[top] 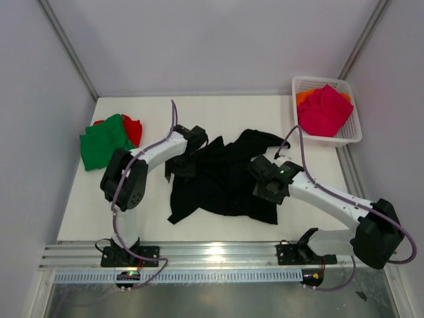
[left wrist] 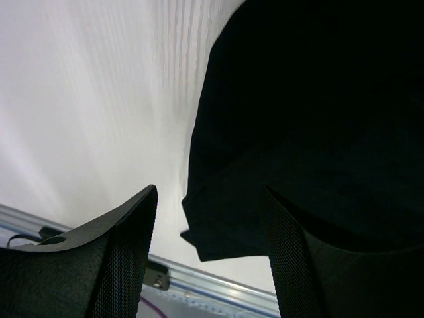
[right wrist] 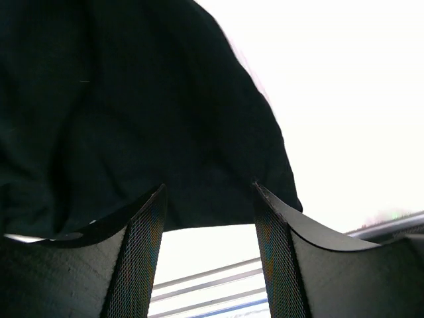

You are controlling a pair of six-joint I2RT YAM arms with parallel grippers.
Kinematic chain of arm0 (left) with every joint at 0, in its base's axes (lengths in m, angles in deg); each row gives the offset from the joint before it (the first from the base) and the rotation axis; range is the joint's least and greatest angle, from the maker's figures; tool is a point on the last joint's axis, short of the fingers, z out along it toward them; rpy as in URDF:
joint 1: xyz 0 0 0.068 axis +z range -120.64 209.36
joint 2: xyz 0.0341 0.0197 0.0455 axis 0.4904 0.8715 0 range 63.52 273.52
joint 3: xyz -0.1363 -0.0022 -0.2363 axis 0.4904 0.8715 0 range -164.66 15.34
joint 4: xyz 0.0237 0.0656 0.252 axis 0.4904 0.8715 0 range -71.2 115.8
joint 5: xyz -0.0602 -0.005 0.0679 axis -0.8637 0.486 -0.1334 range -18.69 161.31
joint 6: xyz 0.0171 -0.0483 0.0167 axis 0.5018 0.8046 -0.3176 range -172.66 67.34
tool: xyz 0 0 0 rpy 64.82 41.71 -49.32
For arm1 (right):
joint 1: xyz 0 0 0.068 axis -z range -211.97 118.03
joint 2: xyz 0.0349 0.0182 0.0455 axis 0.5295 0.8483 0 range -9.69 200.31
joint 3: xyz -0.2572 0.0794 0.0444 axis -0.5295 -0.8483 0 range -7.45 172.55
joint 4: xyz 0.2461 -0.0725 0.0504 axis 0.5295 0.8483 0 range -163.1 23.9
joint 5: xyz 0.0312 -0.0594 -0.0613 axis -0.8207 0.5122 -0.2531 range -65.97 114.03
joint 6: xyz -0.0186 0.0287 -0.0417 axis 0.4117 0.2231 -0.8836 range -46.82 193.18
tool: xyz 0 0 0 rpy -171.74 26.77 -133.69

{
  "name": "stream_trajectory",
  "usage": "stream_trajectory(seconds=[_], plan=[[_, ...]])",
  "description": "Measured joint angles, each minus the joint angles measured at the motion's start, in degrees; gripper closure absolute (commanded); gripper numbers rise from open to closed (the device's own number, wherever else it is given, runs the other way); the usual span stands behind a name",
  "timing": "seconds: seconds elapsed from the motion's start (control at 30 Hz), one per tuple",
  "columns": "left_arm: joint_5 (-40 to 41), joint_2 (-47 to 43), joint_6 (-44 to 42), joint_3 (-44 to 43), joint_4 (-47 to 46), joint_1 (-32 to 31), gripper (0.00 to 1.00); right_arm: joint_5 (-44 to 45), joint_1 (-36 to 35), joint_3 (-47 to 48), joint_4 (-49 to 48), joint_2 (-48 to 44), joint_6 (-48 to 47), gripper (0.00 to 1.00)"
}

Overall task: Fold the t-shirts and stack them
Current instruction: Flatten out the tshirt

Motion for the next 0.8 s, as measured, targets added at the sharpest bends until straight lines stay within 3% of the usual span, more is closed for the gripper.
stream_trajectory(seconds=[0.27,0.57,0.8], plan=[[-3.2,-6.4,2.9,11.7,-1.3,-0.8,0.35,0.3,0.0,1.2,-1.7,-6.1,-4.8,0.41],[-3.7,-7.8,4.5,13.0,-3.5,-0.8,0.38,-0.7,0.0,-0.8,-2.0,-6.4,-4.9,0.41],[-3.1,-8.1,4.0,16.5,-12.0,-0.8,0.38,-0.5,0.0,-0.8,-1.9,-7.2,-5.0,0.41]])
